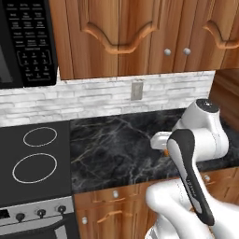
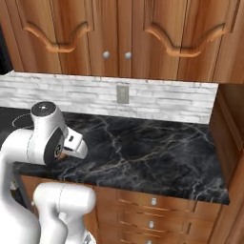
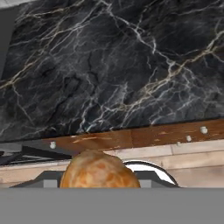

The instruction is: Place the tangerine in the correct fridge rack based on whether it is a fruit or vegetable. Finally, close the fridge door.

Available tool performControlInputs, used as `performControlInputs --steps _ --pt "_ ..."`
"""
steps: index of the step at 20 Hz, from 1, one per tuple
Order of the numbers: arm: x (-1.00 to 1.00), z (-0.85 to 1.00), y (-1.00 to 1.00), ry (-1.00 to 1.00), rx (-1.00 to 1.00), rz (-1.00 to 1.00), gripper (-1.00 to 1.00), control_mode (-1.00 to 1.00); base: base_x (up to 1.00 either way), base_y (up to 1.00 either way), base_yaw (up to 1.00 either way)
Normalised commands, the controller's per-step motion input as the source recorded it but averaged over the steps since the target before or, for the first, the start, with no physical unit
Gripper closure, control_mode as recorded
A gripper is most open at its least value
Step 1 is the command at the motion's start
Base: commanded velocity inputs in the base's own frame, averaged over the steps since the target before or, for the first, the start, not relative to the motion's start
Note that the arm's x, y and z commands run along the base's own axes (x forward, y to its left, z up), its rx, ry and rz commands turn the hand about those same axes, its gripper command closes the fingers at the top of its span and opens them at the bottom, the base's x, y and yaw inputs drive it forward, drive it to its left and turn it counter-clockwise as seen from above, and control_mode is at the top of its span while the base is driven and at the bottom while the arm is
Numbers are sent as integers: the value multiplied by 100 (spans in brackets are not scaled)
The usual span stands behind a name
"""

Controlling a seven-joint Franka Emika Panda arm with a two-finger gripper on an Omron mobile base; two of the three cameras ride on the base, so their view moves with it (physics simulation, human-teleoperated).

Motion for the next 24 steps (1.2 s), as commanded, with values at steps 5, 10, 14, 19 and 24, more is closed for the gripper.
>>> performControlInputs --steps 5,10,14,19,24 --pt "0 0 0 0 0 0 100 100 -74 -23 -11" --pt "0 0 0 0 0 0 100 100 -55 -50 -34" --pt "0 0 0 0 0 0 100 100 -23 -63 -61" --pt "0 0 0 0 0 0 100 100 -9 -55 -68" --pt "0 0 0 0 0 0 100 100 0 -44 -76"
